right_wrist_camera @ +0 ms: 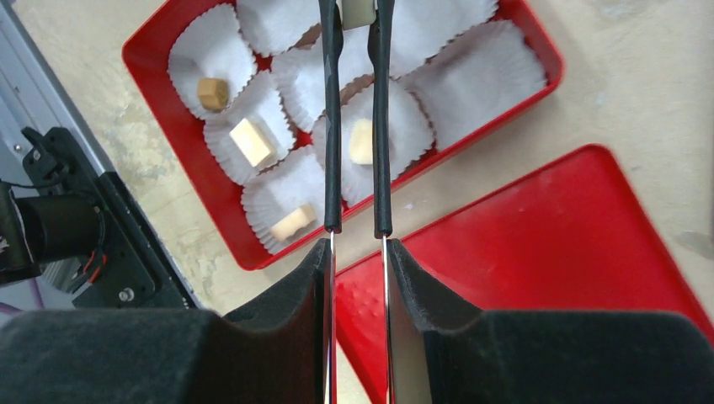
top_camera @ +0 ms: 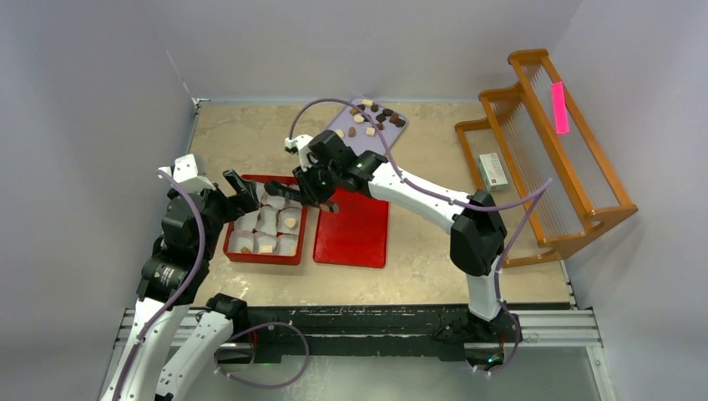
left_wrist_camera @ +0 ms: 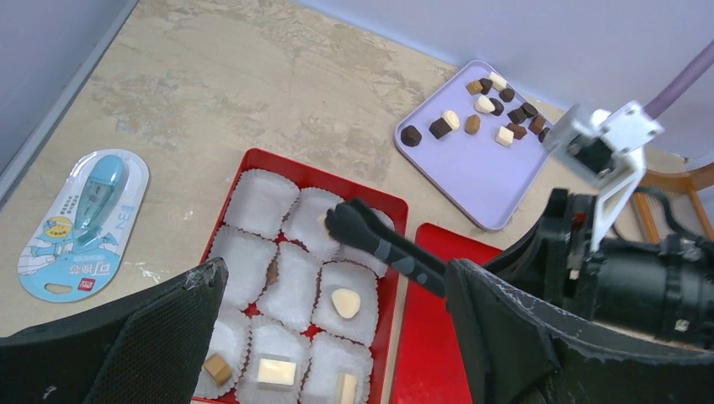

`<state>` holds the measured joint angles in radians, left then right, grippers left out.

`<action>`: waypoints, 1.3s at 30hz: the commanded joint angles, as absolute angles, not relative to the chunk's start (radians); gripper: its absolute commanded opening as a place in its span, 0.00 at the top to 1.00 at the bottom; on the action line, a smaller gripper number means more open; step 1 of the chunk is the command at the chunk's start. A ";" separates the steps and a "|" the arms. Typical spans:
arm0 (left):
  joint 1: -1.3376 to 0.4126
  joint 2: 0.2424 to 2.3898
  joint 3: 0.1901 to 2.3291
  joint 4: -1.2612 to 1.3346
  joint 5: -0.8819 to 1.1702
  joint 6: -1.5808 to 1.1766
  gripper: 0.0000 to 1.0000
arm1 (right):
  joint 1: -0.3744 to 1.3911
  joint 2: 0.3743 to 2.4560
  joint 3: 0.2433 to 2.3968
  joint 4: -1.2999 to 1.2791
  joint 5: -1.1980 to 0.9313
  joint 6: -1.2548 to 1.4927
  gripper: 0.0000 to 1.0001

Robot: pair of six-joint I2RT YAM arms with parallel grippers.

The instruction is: Pack the chocolate

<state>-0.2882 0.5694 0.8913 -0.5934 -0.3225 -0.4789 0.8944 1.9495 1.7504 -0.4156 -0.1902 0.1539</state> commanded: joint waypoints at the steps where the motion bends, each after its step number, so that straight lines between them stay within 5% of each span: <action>1: -0.275 0.558 0.890 -0.567 -0.341 -0.484 0.00 | 0.935 1.968 1.804 -0.437 -0.228 0.174 0.77; 39: -0.267 0.555 0.889 -0.566 -0.328 -0.486 0.00 | 0.977 2.058 1.902 -0.545 -0.217 0.175 0.65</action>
<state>-0.2756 0.5621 0.8898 -0.5930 -0.3260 -0.4789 0.9688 2.0644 1.8637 -0.5301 -0.2024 0.1688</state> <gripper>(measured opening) 0.998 0.355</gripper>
